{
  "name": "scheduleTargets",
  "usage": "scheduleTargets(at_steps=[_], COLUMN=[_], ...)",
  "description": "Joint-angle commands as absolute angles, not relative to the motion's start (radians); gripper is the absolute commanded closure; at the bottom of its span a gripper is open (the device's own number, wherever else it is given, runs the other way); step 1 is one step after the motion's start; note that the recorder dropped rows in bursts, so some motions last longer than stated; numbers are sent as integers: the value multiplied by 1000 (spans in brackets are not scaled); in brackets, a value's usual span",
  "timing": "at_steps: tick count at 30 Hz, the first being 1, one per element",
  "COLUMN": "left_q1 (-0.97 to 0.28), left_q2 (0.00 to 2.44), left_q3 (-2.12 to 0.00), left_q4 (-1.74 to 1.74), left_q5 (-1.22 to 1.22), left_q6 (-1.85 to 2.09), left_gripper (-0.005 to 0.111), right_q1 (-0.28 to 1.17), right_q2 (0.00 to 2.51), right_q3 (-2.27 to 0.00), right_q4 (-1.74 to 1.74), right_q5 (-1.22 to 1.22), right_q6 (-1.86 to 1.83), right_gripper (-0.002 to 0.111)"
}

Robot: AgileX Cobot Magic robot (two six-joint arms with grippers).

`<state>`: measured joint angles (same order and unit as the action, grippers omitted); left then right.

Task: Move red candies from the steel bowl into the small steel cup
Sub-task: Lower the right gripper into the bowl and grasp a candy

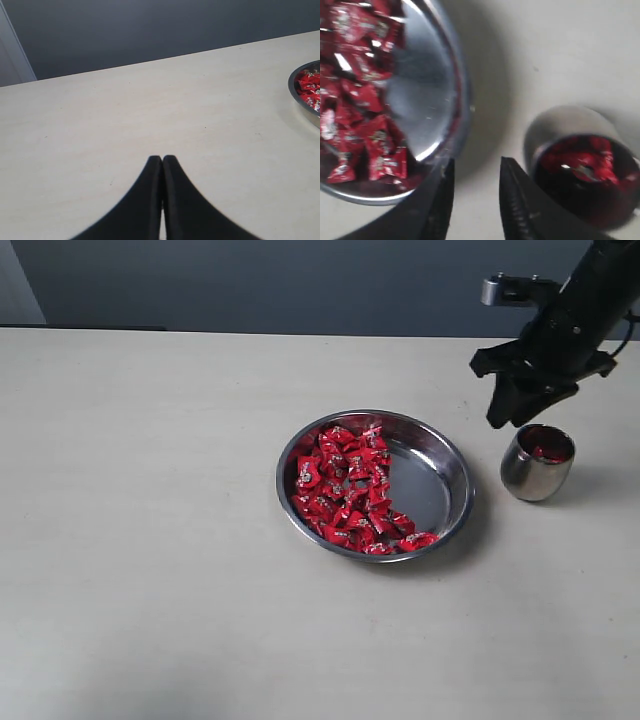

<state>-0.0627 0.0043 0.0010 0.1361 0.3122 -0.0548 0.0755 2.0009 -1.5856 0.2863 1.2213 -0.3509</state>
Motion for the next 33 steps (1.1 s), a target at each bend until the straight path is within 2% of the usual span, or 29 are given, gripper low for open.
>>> scheduleTargets(at_steps=[1, 7, 12, 33], left_q1=[-73, -73, -73, -73], left_q2=[0, 0, 0, 0], left_q3=[0, 0, 0, 0], left_q4=[136, 136, 136, 136], left_q5=[309, 309, 309, 309], left_q6=[-60, -60, -60, -60], left_gripper=[106, 106, 106, 106], right_q1=[157, 293, 352, 366], right_q2=[1997, 2030, 2082, 2169], right_q3=[-1598, -1598, -1591, -1577], right_q4=[354, 292, 239, 323], right_q5=[1221, 1221, 1221, 1221], right_q6=[-394, -394, -392, -386], right_gripper=[77, 77, 77, 77])
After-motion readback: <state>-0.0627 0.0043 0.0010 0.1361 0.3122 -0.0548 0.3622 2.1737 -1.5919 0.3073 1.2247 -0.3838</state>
